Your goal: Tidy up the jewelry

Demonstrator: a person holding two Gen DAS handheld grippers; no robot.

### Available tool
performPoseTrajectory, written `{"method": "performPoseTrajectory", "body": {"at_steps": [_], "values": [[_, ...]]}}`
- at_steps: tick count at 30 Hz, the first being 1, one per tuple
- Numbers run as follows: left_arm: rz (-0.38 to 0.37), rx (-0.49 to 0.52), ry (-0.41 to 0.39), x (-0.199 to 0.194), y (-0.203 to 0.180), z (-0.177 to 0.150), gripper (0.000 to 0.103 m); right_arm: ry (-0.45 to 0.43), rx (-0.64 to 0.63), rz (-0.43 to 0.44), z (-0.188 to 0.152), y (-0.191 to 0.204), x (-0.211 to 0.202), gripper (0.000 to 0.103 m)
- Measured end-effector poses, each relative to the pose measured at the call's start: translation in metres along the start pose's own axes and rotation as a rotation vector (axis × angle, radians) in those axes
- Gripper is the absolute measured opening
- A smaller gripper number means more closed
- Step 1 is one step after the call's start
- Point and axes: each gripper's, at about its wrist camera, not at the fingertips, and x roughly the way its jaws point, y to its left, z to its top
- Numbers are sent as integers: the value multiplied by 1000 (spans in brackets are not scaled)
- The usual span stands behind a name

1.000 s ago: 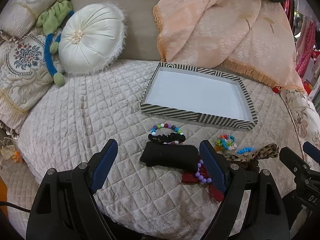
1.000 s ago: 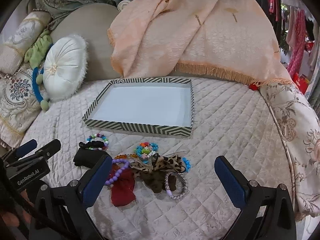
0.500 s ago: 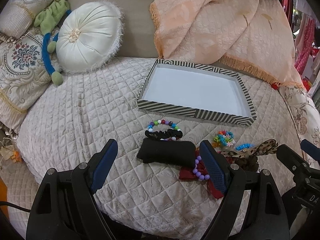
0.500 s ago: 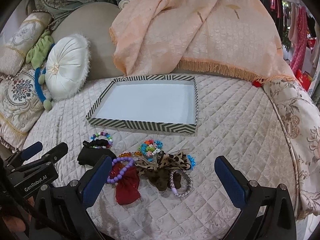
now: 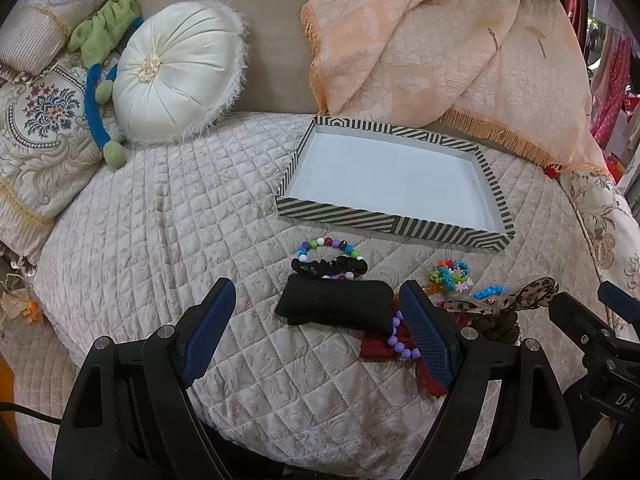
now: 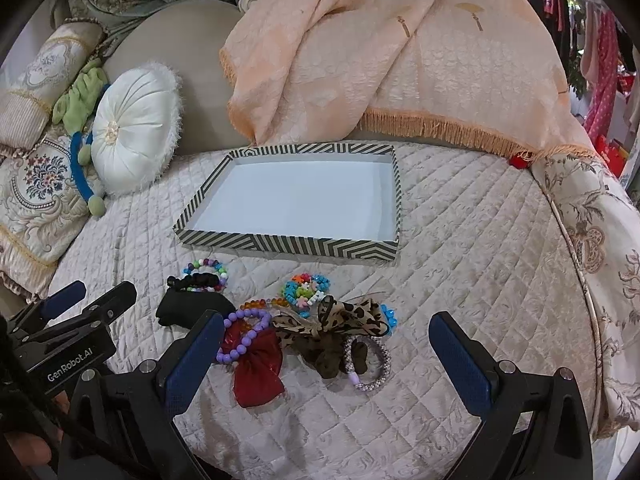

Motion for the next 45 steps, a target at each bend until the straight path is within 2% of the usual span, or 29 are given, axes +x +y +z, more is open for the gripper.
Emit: {"method": "performPoseTrajectory", "body": {"at_steps": [45], "values": [[3,-28,53,18,6,-3,84,43,13,10,-6,-4,14,102]]}}
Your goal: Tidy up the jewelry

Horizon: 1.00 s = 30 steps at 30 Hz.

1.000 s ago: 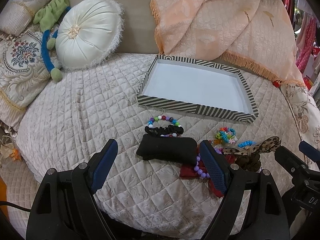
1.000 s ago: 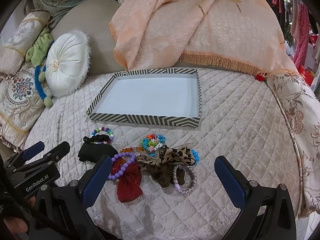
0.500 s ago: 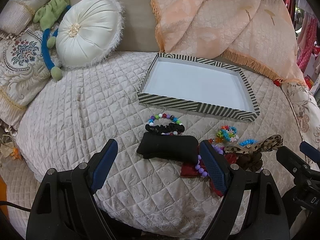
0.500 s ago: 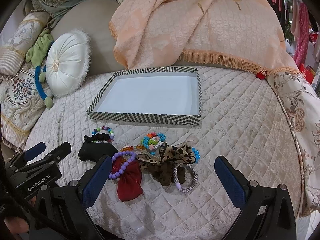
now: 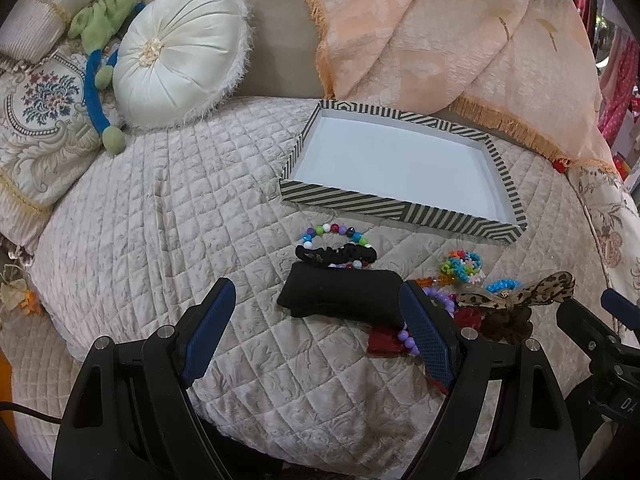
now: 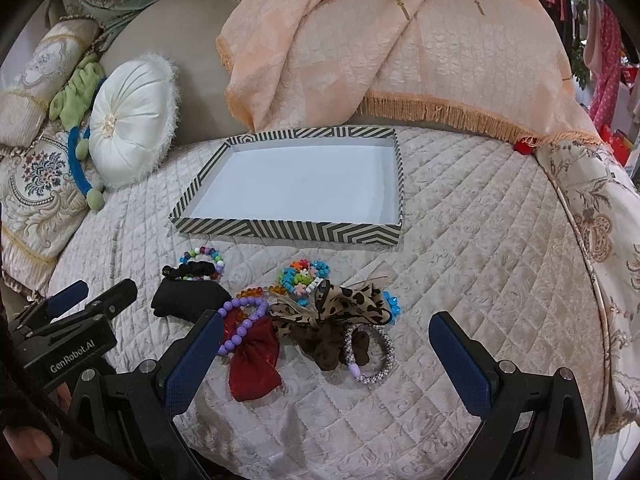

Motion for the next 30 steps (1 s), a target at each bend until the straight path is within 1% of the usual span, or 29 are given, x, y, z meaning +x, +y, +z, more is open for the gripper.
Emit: {"method": "performPoseTrajectory", "body": {"at_steps": [9,16,19,22,26,30], "values": [[1,-12,36,11,6,2,84,18,-2,5,1,-3,7,102],[-12,-34,62,16,24,10,84,37,4,13,-2,-12,10,102],[-30,-70,81,19,40,16,84,45,-3,23,-4,-17,12,102],[-37,-126,97,24,57,24,84,36,4,34,-5,-24,11,102],[-66,-204,123,33,72,30,84,32,28,68,-4,-34,12,102],[-96,-210,155,43,72,35,84,31,16,59,-3,-37,14,102]]}}
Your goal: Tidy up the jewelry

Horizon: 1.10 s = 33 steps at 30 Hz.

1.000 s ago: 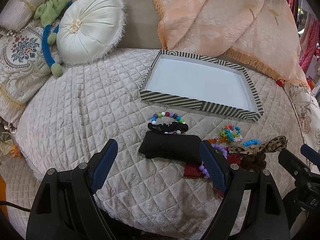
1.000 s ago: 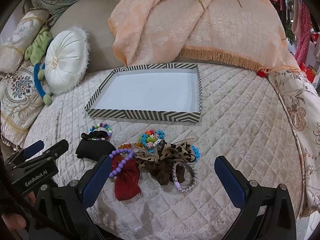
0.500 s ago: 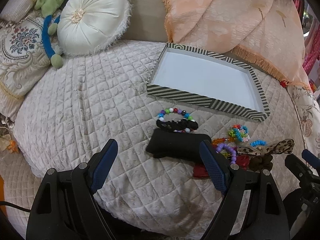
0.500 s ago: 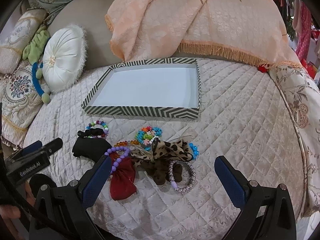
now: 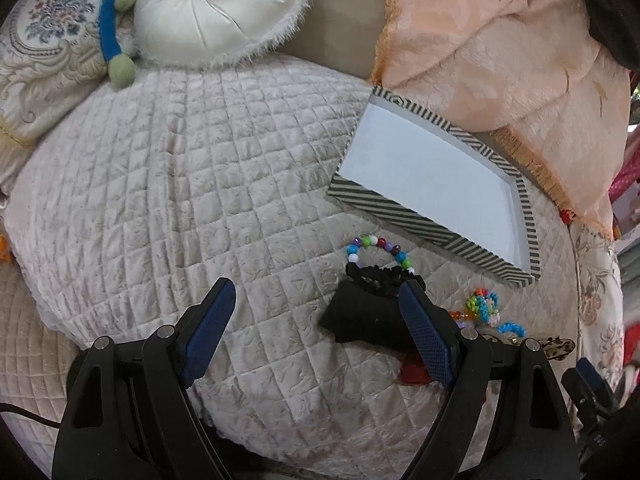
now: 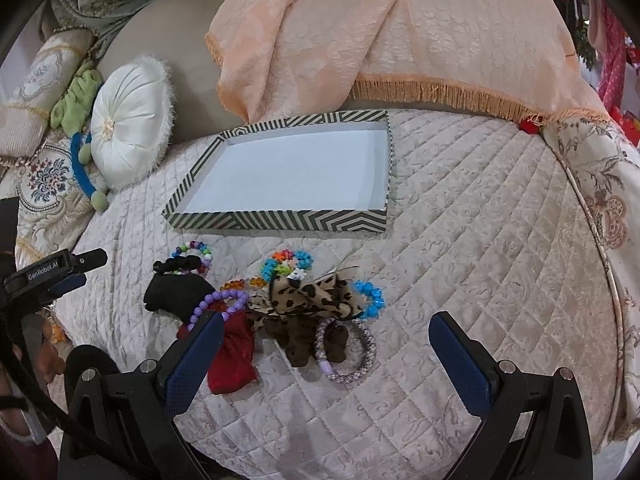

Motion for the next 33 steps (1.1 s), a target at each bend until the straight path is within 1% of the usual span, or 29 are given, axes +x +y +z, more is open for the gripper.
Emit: {"method": "performPoseTrajectory", "body": {"at_steps": [5,9,12,16,19,24,26,28,32,33], "values": [[8,35,18,10,-8,-1,84,-3,-13,7,2,-7,0,102],[14,54,42,21,-13,-3,84,22,-9,35,-2,-13,5,102],[7,53,56,26,-15,-3,84,36,2,74,-4,-14,11,102],[-2,37,68,29,-16,0,84,56,-27,89,-8,-6,20,102],[-4,43,76,32,-20,3,84,63,-54,94,-10,1,26,102],[-7,63,94,41,-27,6,84,38,-106,95,-4,12,36,101],[-12,69,105,44,-30,8,84,34,-139,88,-1,17,43,97],[-13,72,115,49,-31,9,84,45,-161,91,0,19,50,80],[-17,79,148,60,-32,13,84,75,-204,110,-2,24,63,73],[-18,84,159,64,-33,14,84,82,-223,112,-3,25,66,68]]}}
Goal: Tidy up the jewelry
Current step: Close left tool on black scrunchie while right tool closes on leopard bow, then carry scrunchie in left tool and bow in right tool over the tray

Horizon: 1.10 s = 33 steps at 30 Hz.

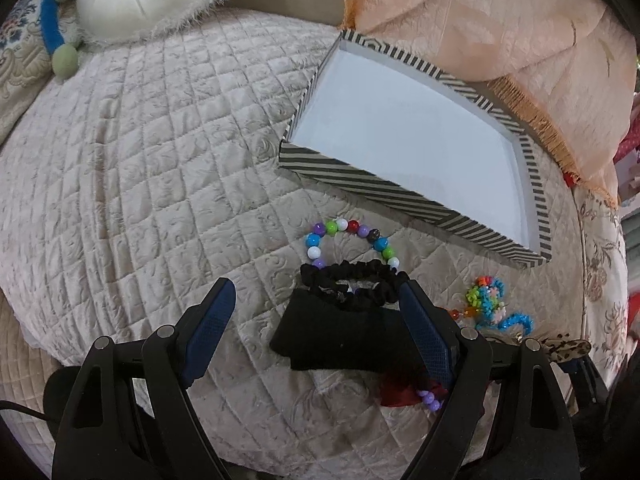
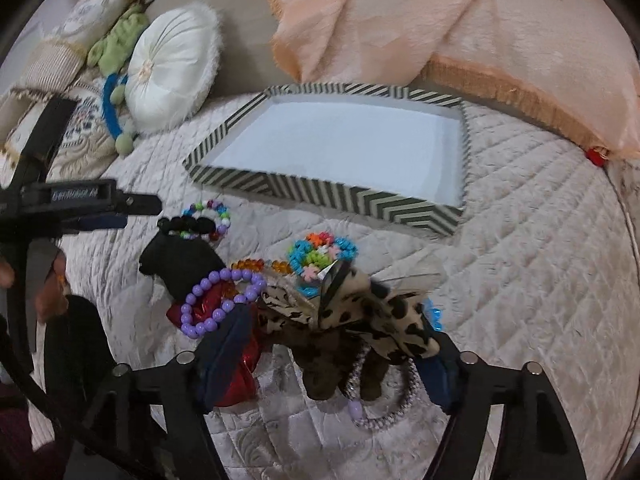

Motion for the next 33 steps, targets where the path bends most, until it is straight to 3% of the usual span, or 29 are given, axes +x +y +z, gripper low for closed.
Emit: {"method": "performPoseTrajectory", "body": {"at_steps": [3,7,9,10,11,13,18,25,33], "values": [[-6,-5,33,11,1,4,84,25,-23,17,-3,-3,8,46],[-36,-49,59,25,6,9,83,13,25,68,-6,-16,6,29],[-69,-81,51,29,10,12,68,-7,72,121,-5,-23,0,20],[-74,-88,55,31,11,13,47,-18,87,143,-5,-24,-4,20],[-75,-84,70,34,10,15,34,-24,90,150,-4,-24,-7,19],[-84,-63,82,39,8,16,19,-41,82,152,-3,-21,-14,19],[-85,-41,36,25,7,12,10,-84,127,213,0,-25,-31,18],[-115,-14,-73,-21,2,17,10,-151,204,298,11,-34,-56,18],[-136,15,-117,-46,-8,17,10,-194,245,340,20,-36,-75,18]]}}
